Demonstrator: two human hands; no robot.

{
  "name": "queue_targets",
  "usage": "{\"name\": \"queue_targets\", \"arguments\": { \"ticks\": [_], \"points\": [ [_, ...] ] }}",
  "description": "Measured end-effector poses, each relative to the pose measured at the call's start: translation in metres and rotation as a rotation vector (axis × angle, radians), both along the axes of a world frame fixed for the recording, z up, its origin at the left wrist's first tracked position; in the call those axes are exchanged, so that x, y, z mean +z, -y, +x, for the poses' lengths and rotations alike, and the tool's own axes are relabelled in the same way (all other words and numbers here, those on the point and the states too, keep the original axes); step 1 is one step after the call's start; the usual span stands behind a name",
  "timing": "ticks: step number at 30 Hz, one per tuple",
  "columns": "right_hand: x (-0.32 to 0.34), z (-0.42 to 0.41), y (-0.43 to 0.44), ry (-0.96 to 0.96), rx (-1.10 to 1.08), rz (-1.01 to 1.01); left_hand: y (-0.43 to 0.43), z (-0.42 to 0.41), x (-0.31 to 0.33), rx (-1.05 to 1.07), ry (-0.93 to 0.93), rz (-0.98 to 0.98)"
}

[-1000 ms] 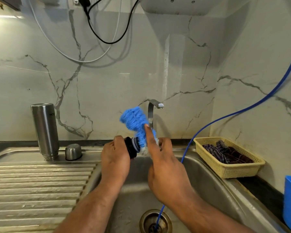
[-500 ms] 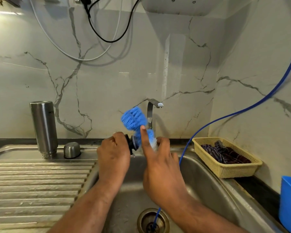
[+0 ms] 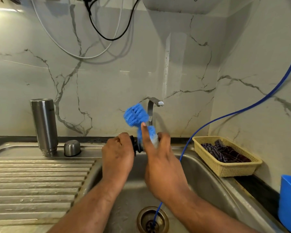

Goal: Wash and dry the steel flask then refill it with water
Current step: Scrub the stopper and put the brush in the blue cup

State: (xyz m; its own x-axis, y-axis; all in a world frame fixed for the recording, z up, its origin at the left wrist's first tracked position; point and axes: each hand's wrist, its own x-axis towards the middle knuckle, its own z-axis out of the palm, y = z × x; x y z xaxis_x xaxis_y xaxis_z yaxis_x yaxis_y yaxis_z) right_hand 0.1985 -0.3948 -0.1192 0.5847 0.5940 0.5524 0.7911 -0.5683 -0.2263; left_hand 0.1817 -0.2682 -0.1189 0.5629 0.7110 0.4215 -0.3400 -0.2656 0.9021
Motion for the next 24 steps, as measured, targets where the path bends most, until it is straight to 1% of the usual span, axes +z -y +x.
{"name": "queue_targets", "arguments": {
  "ticks": [2,3,5,6,7,9,11,12,14,16,18,20,22,24],
  "points": [
    [-0.004,-0.009,-0.002,0.045,0.064,-0.027,-0.012,0.004,-0.003,-0.091,-0.102,-0.002],
    [-0.001,-0.008,-0.004,0.076,0.065,-0.010,-0.008,0.003,-0.006,-0.063,-0.125,0.086],
    [0.011,0.002,-0.006,0.084,0.006,0.041,0.005,0.001,-0.002,-0.103,-0.080,0.044],
    [0.015,0.005,-0.005,0.072,-0.027,0.054,0.009,0.002,-0.002,-0.001,-0.035,0.083],
    [0.014,0.006,-0.003,0.055,-0.038,0.051,0.013,0.001,0.000,0.046,-0.070,0.090],
    [0.005,0.000,0.003,-0.013,0.006,0.018,0.008,0.001,0.003,0.095,-0.118,0.088],
    [0.000,-0.006,0.004,-0.065,0.028,0.001,0.000,-0.002,0.007,0.177,-0.109,0.081],
    [0.001,-0.003,0.004,-0.058,0.009,0.001,0.001,-0.002,0.007,0.166,-0.094,0.090],
    [0.005,0.010,0.003,-0.034,-0.047,0.040,0.011,-0.004,0.008,0.110,-0.128,0.181],
    [0.006,0.018,0.005,-0.023,-0.083,0.052,0.020,-0.005,0.008,0.075,-0.126,0.193],
    [-0.001,0.014,0.008,-0.027,-0.062,0.016,0.015,-0.003,0.008,0.110,-0.129,0.259],
    [-0.005,0.007,0.009,-0.029,-0.045,-0.016,0.007,-0.003,0.007,0.142,-0.144,0.285],
    [-0.002,0.009,0.006,0.057,-0.076,-0.001,0.008,-0.002,0.005,0.119,-0.138,0.250],
    [0.001,0.021,0.005,0.087,-0.103,0.023,0.012,0.000,0.002,-0.016,-0.132,0.098]
  ]
}}
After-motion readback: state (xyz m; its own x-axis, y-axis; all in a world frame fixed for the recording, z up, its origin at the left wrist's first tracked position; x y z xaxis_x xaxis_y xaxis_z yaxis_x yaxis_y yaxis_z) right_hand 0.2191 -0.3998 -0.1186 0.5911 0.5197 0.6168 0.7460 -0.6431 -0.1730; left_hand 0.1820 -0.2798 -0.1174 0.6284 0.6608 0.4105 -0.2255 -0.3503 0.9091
